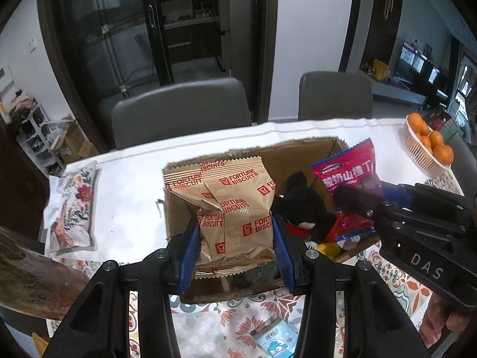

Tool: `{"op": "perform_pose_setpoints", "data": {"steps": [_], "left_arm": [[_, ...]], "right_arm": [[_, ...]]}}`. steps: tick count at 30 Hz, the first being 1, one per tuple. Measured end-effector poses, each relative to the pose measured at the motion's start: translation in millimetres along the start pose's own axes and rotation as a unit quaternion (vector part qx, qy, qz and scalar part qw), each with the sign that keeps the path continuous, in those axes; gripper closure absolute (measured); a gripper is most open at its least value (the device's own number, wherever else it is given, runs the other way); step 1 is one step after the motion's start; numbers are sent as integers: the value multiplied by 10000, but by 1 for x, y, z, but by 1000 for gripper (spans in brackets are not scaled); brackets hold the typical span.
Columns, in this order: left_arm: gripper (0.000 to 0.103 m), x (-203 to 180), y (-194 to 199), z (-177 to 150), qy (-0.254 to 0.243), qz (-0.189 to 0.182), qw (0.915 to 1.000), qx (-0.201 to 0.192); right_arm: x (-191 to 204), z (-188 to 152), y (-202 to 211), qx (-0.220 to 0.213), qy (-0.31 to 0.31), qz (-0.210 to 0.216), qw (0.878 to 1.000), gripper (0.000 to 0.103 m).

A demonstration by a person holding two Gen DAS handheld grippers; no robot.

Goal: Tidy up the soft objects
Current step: 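Carry both packets into the cardboard box and open both tools, then lift both tools from the box and move toward the tissue pack and flower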

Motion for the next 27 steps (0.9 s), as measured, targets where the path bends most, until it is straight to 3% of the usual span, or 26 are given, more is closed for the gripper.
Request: {"op": "perform_pose_setpoints", "data": {"steps": [2, 3, 5, 15, 27], "left_arm": [[55, -3, -6, -1, -57, 44, 9999, 102], [50, -5, -9, -2, -81, 100, 9998, 164], [42, -5, -12, -4, -74, 174, 9996, 208], [39, 1, 5, -12, 26, 239, 9996, 129], [38, 11, 57, -32, 176, 198, 9995, -161]], "right_arm": [[-2, -2, -7, 93, -40, 37, 9999, 72], [-3, -3, -10, 149, -56, 69, 9998, 63], [-6, -4, -17, 251, -168, 136, 9995, 56], [-7, -9, 2, 64, -173, -430, 9989, 55], [19, -22, 51, -279, -164, -652, 9973, 54]]}}
Point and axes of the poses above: each gripper's, at about its wrist camera, not at the fingertips, and y roughly against the way its jaws point, x to its left, z to its top, the point moved 3 cm from there along -y, roughly the way its jaws point, and after that the axes turned 12 degrees about z, right-handed, at the moved point
